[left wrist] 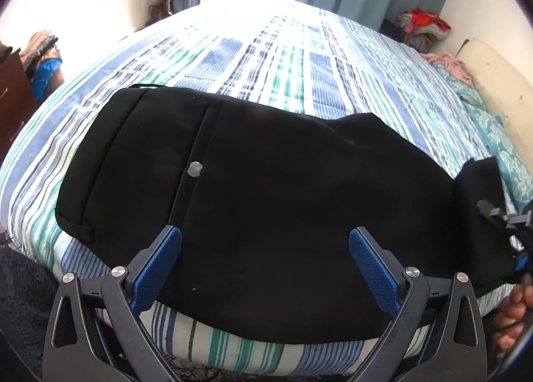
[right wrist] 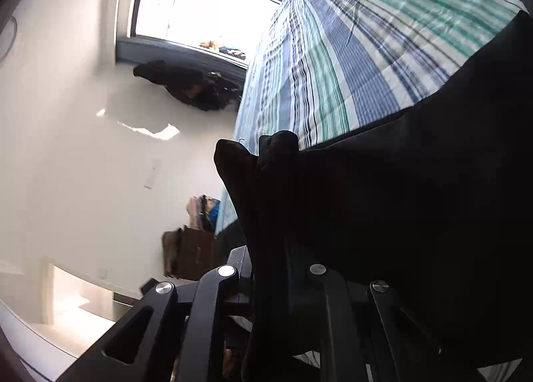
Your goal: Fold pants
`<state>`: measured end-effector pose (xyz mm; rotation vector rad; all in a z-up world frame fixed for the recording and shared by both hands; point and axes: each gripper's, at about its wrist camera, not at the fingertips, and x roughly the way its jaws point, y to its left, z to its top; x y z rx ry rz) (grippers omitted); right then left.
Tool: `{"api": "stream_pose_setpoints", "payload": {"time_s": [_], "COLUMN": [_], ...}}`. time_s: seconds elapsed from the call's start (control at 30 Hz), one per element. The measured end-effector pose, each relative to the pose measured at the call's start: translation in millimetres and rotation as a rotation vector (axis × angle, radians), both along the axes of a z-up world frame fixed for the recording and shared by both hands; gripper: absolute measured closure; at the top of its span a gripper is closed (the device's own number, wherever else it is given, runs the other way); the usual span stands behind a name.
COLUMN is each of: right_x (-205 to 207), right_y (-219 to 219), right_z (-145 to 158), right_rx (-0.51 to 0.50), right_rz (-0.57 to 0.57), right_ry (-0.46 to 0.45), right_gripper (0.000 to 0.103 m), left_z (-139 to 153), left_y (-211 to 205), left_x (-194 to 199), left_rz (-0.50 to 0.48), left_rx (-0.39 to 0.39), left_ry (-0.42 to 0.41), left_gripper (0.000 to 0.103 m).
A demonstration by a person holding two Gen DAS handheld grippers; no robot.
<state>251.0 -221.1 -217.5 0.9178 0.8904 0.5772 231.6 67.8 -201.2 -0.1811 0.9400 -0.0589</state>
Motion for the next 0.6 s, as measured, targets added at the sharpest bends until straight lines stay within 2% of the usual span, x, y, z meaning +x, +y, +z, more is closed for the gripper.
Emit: {"api": "stream_pose_setpoints", "payload": {"time_s": [0.03,0.1,0.13,0.2,0.23,0.3,0.37,0.43,0.53,0.6], "right_x": [4.2,10.5,12.4,8.7,3.9,-16.1,-45.8,-76.8,-108.4,-111.3], "right_y": [18.6,49.9,62.7,76.8,78.0,69.5,50.2,24.5,-15.5,-37.3], "right_z": [-4.2,-12.1,-15.2,-6.9,1.3,18.9,31.3,34.7,28.2,30.2], "right_rx": [-0.067,-0.219,-0.284,-0.347,-0.368,-0.403,-0.479,-0.544,-0.555,-0.504], "right_rz": [0.005,0.026,0.049,0.101,0.123,0.143,0.133,0.081,-0.011,-0.068], "right_ry": [0.010,0.025,0.035,-0.011,-0.039,-0.128,-0.217,-0.263,-0.233,-0.208], "right_gripper": [0.086,0.069,0.056,0.042,0.030,0.028,0.019,0.018,0.018,0.018], "left_z": [-0.9,-1.1,0.0,3.8,6.9,14.3,23.5,31.3,38.0,39.1], "left_y": [-0.9,-2.4,-2.6,0.4,0.3,-4.6,-18.7,-40.8,-81.8,-109.2], "left_x": [-1.3,-3.1,-3.8,-7.6,-9.3,-11.2,-14.3,-16.7,-14.0,-9.2], "left_rz": [0.000,-0.006,-0.009,-0.016,-0.020,-0.040,-0.091,-0.174,-0.300,-0.358], "left_rx": [0.002,0.009,0.004,-0.028,-0.048,-0.070,-0.092,-0.135,-0.174,-0.150], "left_ry": [0.002,0.004,0.003,-0.007,-0.015,-0.031,-0.045,-0.043,-0.029,-0.021], "left_gripper": [0.002,0.002,0.002,0.002,0.003,0.005,0.017,0.024,0.029,0.033]}}
